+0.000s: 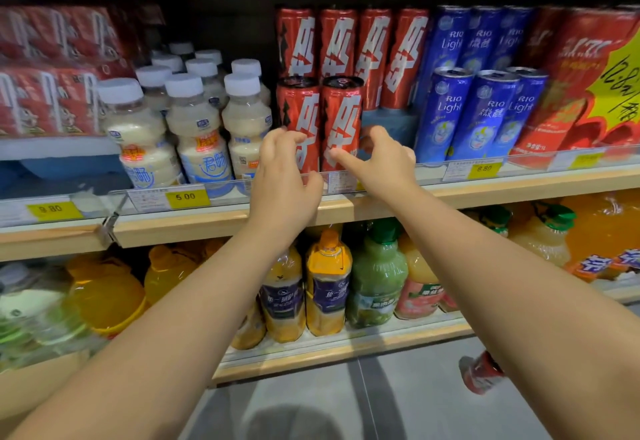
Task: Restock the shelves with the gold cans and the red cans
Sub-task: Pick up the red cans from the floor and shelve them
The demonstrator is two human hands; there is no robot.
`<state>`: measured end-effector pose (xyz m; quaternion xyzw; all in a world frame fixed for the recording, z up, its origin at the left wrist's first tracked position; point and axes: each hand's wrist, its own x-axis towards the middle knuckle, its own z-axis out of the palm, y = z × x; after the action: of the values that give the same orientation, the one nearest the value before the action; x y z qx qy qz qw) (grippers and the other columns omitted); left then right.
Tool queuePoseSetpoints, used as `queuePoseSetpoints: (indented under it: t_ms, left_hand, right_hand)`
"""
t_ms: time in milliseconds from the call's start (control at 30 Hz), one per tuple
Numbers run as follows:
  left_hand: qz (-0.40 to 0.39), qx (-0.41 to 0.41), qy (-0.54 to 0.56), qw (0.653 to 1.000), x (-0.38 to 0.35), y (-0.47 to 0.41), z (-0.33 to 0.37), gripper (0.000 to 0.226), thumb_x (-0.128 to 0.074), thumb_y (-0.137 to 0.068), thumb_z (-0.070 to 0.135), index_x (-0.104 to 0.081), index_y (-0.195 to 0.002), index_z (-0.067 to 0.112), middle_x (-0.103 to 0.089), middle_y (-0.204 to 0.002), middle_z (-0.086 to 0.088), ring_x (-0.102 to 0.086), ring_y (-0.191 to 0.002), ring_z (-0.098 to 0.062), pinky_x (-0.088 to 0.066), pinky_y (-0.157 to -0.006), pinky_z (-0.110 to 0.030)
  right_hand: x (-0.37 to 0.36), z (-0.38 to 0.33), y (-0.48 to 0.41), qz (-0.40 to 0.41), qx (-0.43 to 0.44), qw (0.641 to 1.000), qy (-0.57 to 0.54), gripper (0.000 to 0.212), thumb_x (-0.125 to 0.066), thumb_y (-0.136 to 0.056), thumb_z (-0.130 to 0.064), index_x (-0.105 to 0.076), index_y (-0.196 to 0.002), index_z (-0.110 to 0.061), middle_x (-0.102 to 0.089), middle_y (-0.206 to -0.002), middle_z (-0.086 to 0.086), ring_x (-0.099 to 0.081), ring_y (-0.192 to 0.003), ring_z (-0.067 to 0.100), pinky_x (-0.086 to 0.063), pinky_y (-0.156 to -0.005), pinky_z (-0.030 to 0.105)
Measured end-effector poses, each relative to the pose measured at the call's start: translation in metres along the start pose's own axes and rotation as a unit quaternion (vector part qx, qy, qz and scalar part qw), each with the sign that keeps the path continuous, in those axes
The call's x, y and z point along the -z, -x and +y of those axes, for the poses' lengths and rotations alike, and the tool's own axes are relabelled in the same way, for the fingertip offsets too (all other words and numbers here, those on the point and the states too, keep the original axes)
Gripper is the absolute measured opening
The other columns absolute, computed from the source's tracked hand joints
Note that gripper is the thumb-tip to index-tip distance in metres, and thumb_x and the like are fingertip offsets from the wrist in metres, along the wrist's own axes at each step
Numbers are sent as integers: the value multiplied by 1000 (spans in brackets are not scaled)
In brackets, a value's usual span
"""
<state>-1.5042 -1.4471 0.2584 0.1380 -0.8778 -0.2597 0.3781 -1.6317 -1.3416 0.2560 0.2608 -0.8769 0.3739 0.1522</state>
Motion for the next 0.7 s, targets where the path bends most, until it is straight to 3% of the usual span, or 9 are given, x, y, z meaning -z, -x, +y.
queuePoseSetpoints:
  t_ms: [100, 167, 233, 333, 433, 500, 600, 700]
  left_hand:
    - [-6, 9, -10, 1000, -1, 0, 1, 50, -61, -80, 14, -43, -126, 15, -32, -143, -9, -32, -131, -20, -35, -97, -30]
    - [10, 4, 5, 1000, 0, 2, 3, 47, -61, -80, 13, -45, -124, 15, -34, -141, -8, -33, -129, -18, -33, -94, -20]
    - [40, -28, 52, 997, -1, 10, 9, 38, -60, -79, 8, -50, -116, 13, -41, -129, -7, -43, -118, -13, -35, -88, -12]
    - [31, -50, 167, 984, -19, 35, 23, 28, -55, -78, 4, -54, -103, 17, -41, -111, 5, -52, -97, -3, -43, -74, -10]
    - [-26, -24, 229, 973, -60, 75, 32, 25, -53, -77, 8, -54, -97, 24, -41, -103, 16, -56, -85, -5, -40, -60, -9]
    - [-71, 19, 234, 969, -95, 109, 30, 24, -54, -75, 10, -54, -95, 25, -45, -99, 10, -54, -80, -4, -39, -62, -9]
    - [-187, 129, 216, 950, -144, 169, 19, 24, -59, -70, 9, -53, -86, 26, -47, -90, 2, -48, -69, -8, -37, -63, -18]
    - [-344, 218, 203, 891, -188, 230, 15, 26, -60, -69, 10, -51, -83, 30, -47, -88, 1, -49, -72, -17, -41, -67, -31]
  right_hand:
    - [2, 0, 0, -13, 3, 1000, 8, 58, -57, -75, -69, -53, -107, -20, -67, -107, -2, -58, -105, 24, -33, -91, 41]
    - [5, 0, 3, -16, 8, 1000, 11, 60, -58, -78, -66, -53, -116, -19, -64, -116, -1, -53, -112, 23, -33, -96, 42]
    - [9, 3, 15, 32, 17, 999, -32, 56, -61, -82, -55, -52, -124, -20, -61, -120, -4, -50, -116, 20, -33, -100, 42]
    - [13, 19, 51, 150, 44, 980, -121, 31, -65, -83, -31, -59, -110, -17, -58, -103, -10, -53, -102, 16, -39, -93, 39]
    - [10, 52, 95, 172, 10, 973, -154, 14, -65, -79, -19, -53, -86, -20, -49, -82, -11, -49, -75, 13, -40, -71, 29]
    - [7, 83, 129, 146, -51, 975, -160, 25, -65, -78, -17, -41, -74, -24, -39, -69, -12, -40, -62, 10, -35, -59, 27]
    - [7, 130, 187, 83, -166, 972, -147, 36, -63, -75, -19, -30, -63, -29, -37, -56, -11, -33, -53, 9, -33, -55, 30]
    - [20, 179, 247, -3, -233, 965, -119, 37, -63, -73, -13, -32, -62, -30, -39, -56, -11, -35, -55, 11, -34, -57, 31]
